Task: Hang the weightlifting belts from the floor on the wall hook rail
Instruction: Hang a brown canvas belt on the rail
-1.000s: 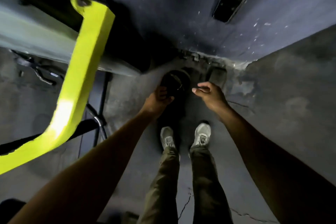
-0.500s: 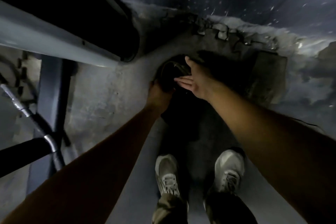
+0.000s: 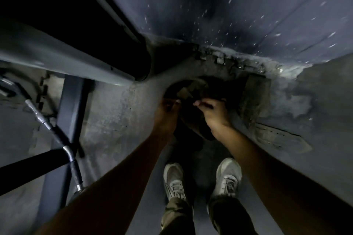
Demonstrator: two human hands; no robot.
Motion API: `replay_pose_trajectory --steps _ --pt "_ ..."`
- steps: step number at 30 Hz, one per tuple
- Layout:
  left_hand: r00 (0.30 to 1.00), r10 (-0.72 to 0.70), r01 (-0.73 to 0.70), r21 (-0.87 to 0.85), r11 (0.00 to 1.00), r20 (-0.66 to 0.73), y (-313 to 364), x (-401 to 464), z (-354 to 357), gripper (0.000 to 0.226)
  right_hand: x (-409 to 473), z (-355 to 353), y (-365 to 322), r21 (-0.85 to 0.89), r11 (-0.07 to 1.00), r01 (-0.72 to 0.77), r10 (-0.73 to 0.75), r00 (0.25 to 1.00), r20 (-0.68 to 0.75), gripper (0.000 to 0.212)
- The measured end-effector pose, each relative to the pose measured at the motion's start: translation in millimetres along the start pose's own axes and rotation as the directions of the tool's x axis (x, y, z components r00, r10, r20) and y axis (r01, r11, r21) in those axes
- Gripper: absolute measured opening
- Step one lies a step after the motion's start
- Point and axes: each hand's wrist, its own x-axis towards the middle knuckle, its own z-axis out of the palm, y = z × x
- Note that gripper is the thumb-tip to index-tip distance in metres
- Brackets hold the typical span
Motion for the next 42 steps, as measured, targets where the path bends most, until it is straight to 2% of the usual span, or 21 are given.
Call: replay_pose_trajectory --steps 2,4,7,10,12,15,19,21,24,27,29,31,33,34,36,39,42 --pt "0.998 -0.001 -0.001 0.028 1.000 0.068 23.6 -21.9 -8.1 0.024 -36.7 -23.8 -14.7 -0.182 0.962 0.203 -0.182 0.975 0.125 0.012" --pt "0.994 0.031 -0.038 0.056 0.998 0.107 65.7 -56.7 -26.6 0.039 -84.5 -55.5 -54.9 -0.230 0.911 0.342 -0.300 0.933 0.200 0.016" --pt "0.985 0.051 -0.049 -0.017 0.999 0.166 125.1 -108.8 -44.0 0.040 -149.6 -95.8 -115.9 -0.283 0.845 0.453 -0.373 0.880 0.294 0.022" --pt "0.939 0.118 -0.051 -0.210 0.976 0.324 181.0 -167.4 -65.4 0.035 -215.8 -129.5 -177.7 -0.311 0.804 0.507 -0.425 0.855 0.298 0.032" --pt "0.909 0.193 -0.089 -0.278 0.956 0.370 225.8 -215.6 -84.5 0.033 -266.4 -148.8 -226.9 -0.320 0.763 0.562 -0.490 0.825 0.282 0.040" --pt "0.829 0.346 -0.189 -0.362 0.913 0.440 283.4 -291.5 -108.7 0.038 -340.4 -168.2 -285.4 -0.292 0.708 0.643 -0.586 0.766 0.266 0.038" --pt "0.787 0.525 -0.392 -0.395 0.831 0.323 353.3 -377.7 -137.3 0.033 -428.9 -179.8 -339.6 -0.256 0.615 0.746 -0.724 0.663 0.190 0.042" --pt "0.743 0.596 -0.472 -0.393 0.789 0.303 387.4 -416.4 -152.3 0.031 -468.6 -184.6 -355.8 -0.253 0.529 0.810 -0.817 0.567 0.106 0.037" --pt "0.647 0.708 -0.581 -0.417 0.699 0.284 432.4 -474.8 -175.2 0.019 -521.9 -194.8 -379.1 -0.258 0.383 0.887 -0.922 0.386 -0.040 0.031" --pt "0.533 0.806 -0.709 -0.383 0.592 0.257 468.3 -536.8 -192.7 0.015 -577.9 -210.6 -410.1 -0.184 0.317 0.930 -0.930 0.268 -0.250 0.031" --pt "0.456 0.859 -0.782 -0.356 0.511 0.232 490.2 -577.6 -201.3 0.016 -613.8 -223.4 -433.4 -0.039 0.276 0.961 -0.908 0.247 -0.339 0.038" --pt "0.396 0.900 -0.835 -0.335 0.436 0.183 511.2 -614.4 -210.3 0.015 -644.5 -235.6 -458.3 0.137 0.270 0.953 -0.884 0.302 -0.357 0.056" --pt "0.335 0.931 -0.855 -0.368 0.366 0.146 528.5 -645.1 -220.1 0.013 -673.2 -246.6 -482.9 0.202 0.257 0.945 -0.885 0.314 -0.345 0.072" --pt "0.306 0.943 -0.862 -0.383 0.334 0.133 536.6 -659.0 -224.9 0.012 -687.0 -250.3 -493.3 0.204 0.242 0.949 -0.893 0.300 -0.336 0.072" --pt "0.251 0.961 -0.876 -0.395 0.275 0.112 552.1 -685.9 -231.5 0.014 -713.6 -256.4 -510.2 0.160 0.199 0.967 -0.916 0.242 -0.319 0.059" --pt "0.174 0.982 -0.903 -0.386 0.188 0.073 574.2 -721.3 -238.0 0.012 -756.3 -263.8 -531.5 0.004 0.083 0.997 -0.940 0.080 -0.331 0.039" --pt "0.099 0.990 -0.880 -0.457 0.132 0.097 594.8 -750.0 -247.3 0.017 -793.6 -274.0 -555.0 -0.063 -0.031 0.998 -0.930 -0.052 -0.364 0.033"
